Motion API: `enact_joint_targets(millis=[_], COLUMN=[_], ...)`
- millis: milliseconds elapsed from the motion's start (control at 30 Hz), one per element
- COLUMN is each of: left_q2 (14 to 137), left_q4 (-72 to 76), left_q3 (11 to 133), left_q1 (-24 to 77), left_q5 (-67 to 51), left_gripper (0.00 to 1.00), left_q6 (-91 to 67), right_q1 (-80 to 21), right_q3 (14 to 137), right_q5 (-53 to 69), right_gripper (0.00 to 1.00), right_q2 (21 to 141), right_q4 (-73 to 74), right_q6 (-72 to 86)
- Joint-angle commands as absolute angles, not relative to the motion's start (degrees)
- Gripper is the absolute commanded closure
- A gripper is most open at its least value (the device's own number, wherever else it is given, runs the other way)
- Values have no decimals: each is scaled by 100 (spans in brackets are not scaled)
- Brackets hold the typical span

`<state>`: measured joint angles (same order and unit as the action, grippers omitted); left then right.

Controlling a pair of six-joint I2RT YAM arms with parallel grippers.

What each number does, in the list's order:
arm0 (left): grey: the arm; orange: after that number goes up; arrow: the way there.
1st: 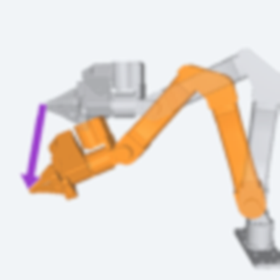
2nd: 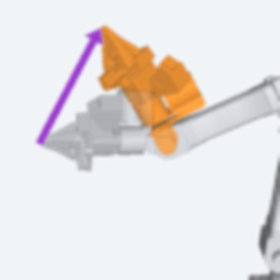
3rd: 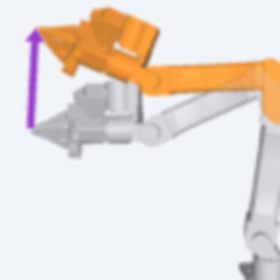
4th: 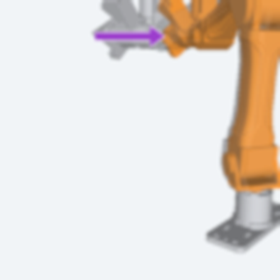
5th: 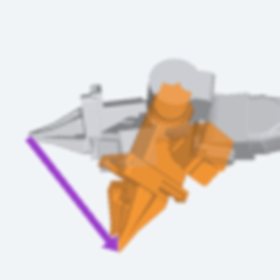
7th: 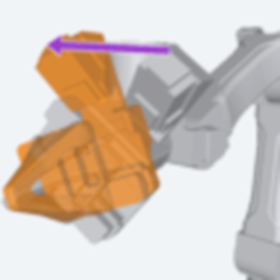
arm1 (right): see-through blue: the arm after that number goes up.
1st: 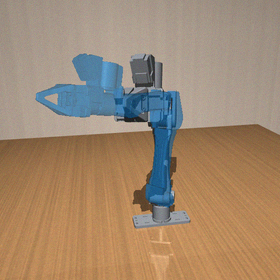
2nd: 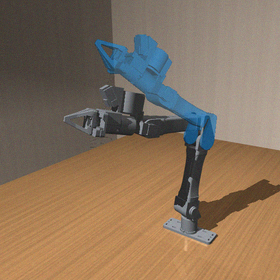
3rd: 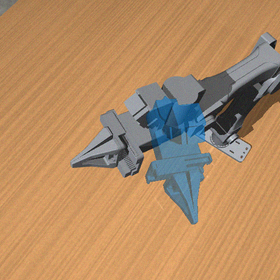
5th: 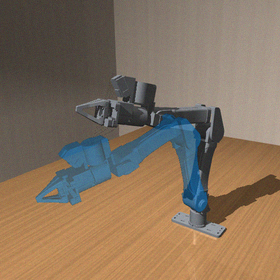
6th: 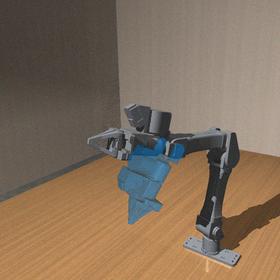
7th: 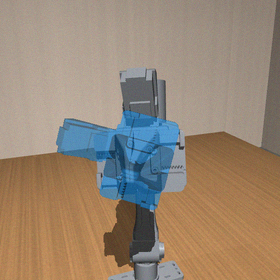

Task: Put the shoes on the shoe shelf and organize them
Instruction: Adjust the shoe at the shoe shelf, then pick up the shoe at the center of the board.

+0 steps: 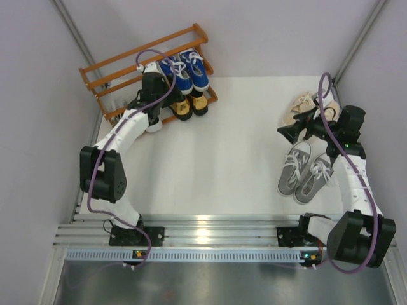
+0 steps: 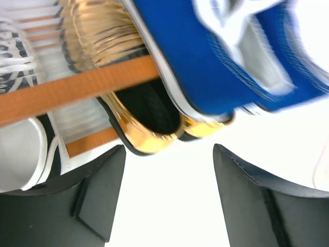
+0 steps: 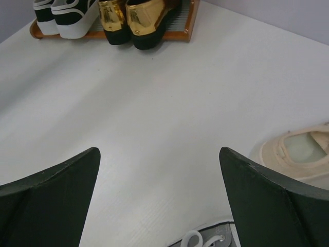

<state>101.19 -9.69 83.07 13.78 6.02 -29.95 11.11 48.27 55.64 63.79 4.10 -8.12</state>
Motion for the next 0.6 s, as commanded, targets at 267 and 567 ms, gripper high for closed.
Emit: enact_joint_targets(millis=[267, 567], left_q2=[7341, 4031], left_q4=[-579, -194], left_q3=[6479, 3861], left_q1=[1204, 1204], left_q5=[-553, -1625], left_gripper=[23, 15], left_q6=[-2172, -1810], right_q1=[1635, 1898], right_q3=[5711, 7241], right_q5=[4160, 2963], right_gripper=[0, 0], right_q2=[6222, 7504], right_q4=[1607, 2944], right_q6=[-1023, -194])
